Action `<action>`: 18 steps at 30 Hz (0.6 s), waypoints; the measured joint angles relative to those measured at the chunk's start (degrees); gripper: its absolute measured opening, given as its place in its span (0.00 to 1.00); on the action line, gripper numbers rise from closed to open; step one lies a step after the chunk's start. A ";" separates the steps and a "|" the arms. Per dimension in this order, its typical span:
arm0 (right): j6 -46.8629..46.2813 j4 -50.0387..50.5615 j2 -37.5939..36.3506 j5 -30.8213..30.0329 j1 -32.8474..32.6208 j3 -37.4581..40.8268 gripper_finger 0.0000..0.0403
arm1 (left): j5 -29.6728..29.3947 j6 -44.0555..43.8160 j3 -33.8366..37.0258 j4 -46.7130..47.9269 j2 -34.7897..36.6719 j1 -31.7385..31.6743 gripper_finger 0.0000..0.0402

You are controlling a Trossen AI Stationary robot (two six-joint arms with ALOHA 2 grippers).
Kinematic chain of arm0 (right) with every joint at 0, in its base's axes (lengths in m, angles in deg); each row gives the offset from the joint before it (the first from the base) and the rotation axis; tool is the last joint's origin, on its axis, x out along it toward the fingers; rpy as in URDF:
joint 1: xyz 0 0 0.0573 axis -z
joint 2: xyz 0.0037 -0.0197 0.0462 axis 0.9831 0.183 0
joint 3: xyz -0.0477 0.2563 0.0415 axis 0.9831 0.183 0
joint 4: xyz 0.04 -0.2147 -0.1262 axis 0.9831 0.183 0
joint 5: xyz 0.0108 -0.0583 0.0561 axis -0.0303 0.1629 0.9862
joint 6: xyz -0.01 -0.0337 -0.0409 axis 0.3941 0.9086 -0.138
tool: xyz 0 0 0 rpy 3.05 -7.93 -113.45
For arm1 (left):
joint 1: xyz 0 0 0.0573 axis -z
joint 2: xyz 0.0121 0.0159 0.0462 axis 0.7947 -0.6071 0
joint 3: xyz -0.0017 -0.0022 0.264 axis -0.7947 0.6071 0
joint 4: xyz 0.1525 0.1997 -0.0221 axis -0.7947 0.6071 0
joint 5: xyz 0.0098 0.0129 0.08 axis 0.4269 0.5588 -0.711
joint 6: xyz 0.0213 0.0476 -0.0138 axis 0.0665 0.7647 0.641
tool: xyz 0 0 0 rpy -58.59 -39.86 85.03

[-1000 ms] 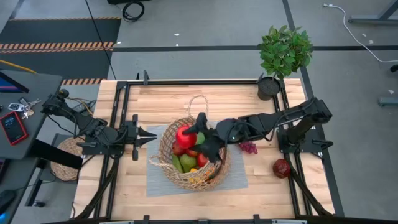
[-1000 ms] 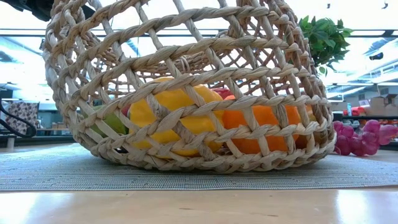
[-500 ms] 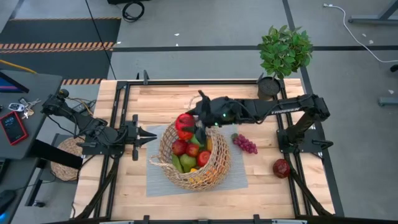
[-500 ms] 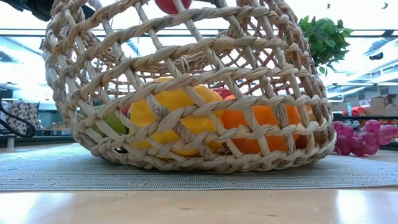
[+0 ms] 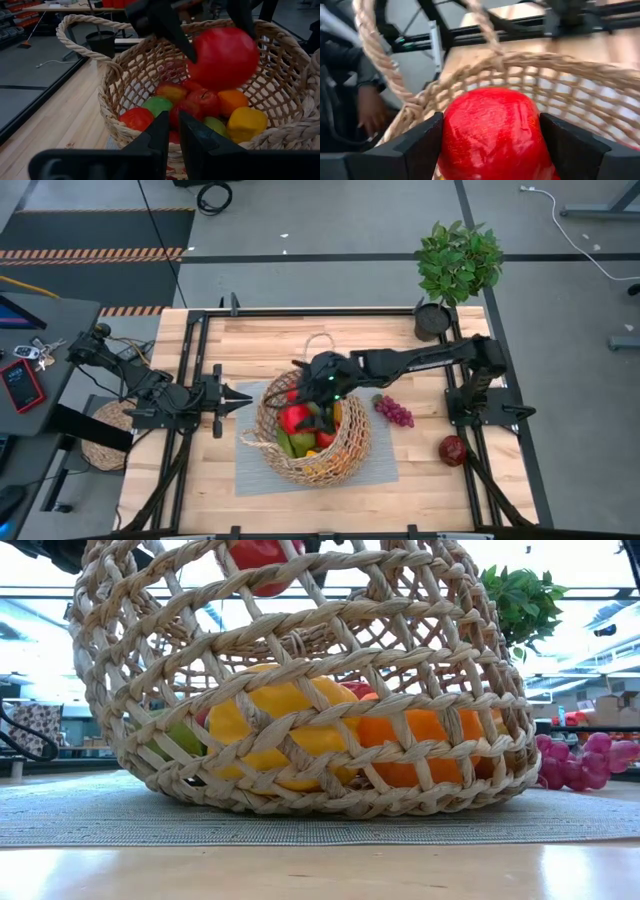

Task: Build produce basket
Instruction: Put the red apple into the basket

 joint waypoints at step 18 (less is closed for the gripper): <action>8.21 6.71 1.67 -5.43 0.21 -2.73 0.98 | 0.01 0.00 0.00 0.02 0.00 0.00 0.12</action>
